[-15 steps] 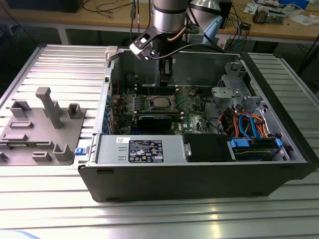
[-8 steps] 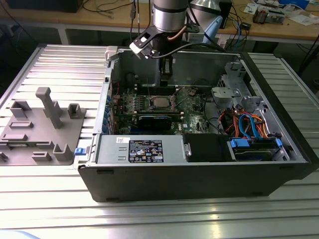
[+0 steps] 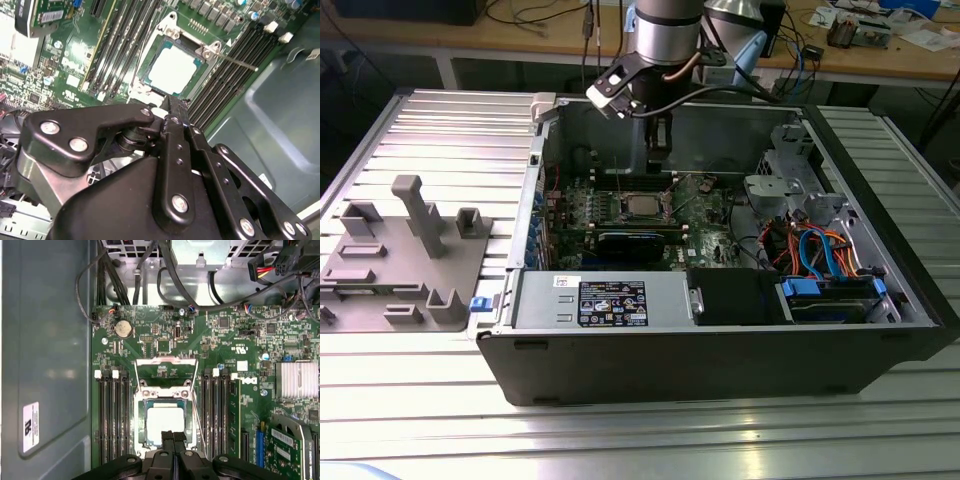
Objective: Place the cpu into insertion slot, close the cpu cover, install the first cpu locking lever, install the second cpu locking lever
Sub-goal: 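Close the cpu cover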
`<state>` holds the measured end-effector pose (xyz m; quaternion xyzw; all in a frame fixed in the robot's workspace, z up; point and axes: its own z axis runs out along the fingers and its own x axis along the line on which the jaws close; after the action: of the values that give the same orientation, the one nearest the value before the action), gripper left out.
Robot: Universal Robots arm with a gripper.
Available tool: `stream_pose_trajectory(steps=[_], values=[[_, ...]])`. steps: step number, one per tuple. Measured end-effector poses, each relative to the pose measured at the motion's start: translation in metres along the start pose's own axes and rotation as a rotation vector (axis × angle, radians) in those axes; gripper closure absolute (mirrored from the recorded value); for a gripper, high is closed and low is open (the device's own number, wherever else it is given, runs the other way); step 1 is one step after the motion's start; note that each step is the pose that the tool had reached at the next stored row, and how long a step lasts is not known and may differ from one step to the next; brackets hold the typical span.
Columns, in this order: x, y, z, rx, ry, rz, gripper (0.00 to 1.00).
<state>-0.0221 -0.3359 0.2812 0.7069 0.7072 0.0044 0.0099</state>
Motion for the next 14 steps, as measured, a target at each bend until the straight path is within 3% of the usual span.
stream_pose_trajectory(steps=[14], values=[[0.0002,0.0225,0.0009,0.0042,-0.0002,0.000,0.89]])
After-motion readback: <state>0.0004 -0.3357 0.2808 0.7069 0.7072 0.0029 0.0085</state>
